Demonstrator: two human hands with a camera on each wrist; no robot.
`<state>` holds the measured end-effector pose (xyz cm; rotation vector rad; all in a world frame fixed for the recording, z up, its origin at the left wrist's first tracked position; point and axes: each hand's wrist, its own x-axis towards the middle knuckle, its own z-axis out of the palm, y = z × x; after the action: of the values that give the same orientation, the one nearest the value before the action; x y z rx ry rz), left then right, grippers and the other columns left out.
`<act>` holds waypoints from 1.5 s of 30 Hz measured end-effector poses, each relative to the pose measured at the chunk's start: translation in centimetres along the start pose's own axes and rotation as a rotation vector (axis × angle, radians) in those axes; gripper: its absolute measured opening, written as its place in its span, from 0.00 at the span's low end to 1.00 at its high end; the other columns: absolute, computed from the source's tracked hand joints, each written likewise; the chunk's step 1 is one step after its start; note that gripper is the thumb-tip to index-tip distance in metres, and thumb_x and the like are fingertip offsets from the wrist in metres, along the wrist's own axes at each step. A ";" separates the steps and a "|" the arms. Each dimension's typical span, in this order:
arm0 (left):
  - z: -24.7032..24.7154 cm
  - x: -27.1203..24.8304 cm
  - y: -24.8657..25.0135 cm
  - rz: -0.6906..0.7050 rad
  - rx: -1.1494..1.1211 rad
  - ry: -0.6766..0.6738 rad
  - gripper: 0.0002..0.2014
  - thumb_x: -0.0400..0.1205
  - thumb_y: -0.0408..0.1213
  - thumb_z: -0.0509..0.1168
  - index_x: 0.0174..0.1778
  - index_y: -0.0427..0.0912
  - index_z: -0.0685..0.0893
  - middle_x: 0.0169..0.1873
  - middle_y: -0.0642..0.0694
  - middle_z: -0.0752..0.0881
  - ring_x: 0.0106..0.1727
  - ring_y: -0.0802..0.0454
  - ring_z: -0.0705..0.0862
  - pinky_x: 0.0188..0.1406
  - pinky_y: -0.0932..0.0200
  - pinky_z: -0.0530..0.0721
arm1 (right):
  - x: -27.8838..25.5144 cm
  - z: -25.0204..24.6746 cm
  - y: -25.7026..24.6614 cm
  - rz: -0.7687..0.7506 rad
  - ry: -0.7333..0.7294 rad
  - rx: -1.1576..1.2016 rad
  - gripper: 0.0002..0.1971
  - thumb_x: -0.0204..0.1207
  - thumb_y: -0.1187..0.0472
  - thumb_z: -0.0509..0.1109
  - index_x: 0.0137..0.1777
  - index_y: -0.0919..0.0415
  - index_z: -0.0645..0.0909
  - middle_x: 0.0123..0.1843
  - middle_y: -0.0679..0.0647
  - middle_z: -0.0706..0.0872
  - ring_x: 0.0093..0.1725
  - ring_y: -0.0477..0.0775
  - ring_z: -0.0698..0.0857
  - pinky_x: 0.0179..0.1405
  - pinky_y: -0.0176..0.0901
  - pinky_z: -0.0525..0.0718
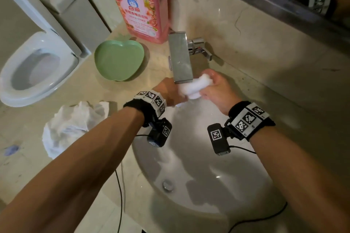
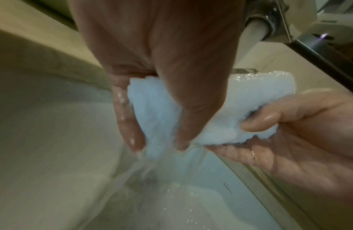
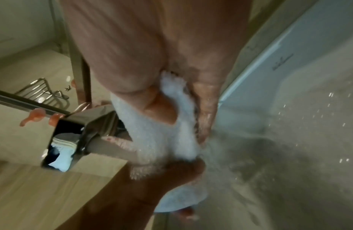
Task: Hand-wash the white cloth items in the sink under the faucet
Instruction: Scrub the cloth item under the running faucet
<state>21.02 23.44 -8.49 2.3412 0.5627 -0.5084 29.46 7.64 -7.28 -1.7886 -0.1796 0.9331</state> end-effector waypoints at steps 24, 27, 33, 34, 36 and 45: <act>-1.5 -3.0 -2.4 0.037 0.029 0.028 0.23 0.78 0.44 0.73 0.69 0.48 0.80 0.59 0.43 0.88 0.53 0.46 0.85 0.46 0.61 0.74 | -0.2 3.3 -1.3 -0.201 -0.174 -0.349 0.23 0.73 0.71 0.73 0.67 0.55 0.81 0.57 0.49 0.89 0.58 0.51 0.87 0.55 0.43 0.87; -1.4 -2.7 -2.2 0.037 0.146 0.086 0.12 0.79 0.40 0.70 0.58 0.46 0.83 0.53 0.41 0.89 0.50 0.43 0.86 0.42 0.58 0.73 | -0.4 1.7 -0.7 -0.080 -0.217 -0.283 0.23 0.75 0.70 0.70 0.68 0.52 0.76 0.59 0.53 0.84 0.55 0.57 0.87 0.45 0.50 0.92; -1.1 -1.8 -1.0 0.031 -0.155 -0.196 0.22 0.74 0.41 0.78 0.62 0.56 0.79 0.49 0.59 0.82 0.46 0.65 0.80 0.40 0.83 0.71 | -0.8 0.7 0.3 -0.294 -0.131 -0.444 0.22 0.74 0.70 0.66 0.48 0.35 0.75 0.51 0.43 0.85 0.44 0.53 0.88 0.34 0.52 0.91; -1.1 -1.6 -0.6 0.020 -0.141 -0.213 0.19 0.76 0.42 0.77 0.59 0.56 0.79 0.50 0.57 0.83 0.47 0.64 0.81 0.43 0.82 0.72 | -0.7 0.5 0.5 -0.332 -0.104 -0.466 0.21 0.73 0.71 0.66 0.46 0.38 0.75 0.46 0.40 0.85 0.42 0.47 0.86 0.35 0.51 0.89; -1.3 -1.4 0.0 0.013 -0.062 -0.184 0.25 0.76 0.47 0.77 0.67 0.49 0.80 0.62 0.49 0.84 0.60 0.53 0.83 0.61 0.67 0.78 | -0.7 0.1 0.7 -0.355 -0.072 -0.443 0.20 0.69 0.74 0.67 0.39 0.43 0.77 0.40 0.34 0.84 0.39 0.37 0.81 0.39 0.43 0.79; -1.9 -3.3 -0.1 0.175 0.055 0.136 0.36 0.67 0.52 0.80 0.70 0.44 0.81 0.59 0.40 0.86 0.57 0.40 0.86 0.57 0.46 0.85 | -0.8 0.6 0.3 0.099 -0.265 -0.046 0.29 0.74 0.65 0.72 0.74 0.46 0.73 0.74 0.59 0.75 0.63 0.63 0.86 0.53 0.57 0.91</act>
<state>18.62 23.97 -5.60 2.4626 0.4048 -0.2895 28.42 7.53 -7.25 -1.7232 -0.2843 1.2452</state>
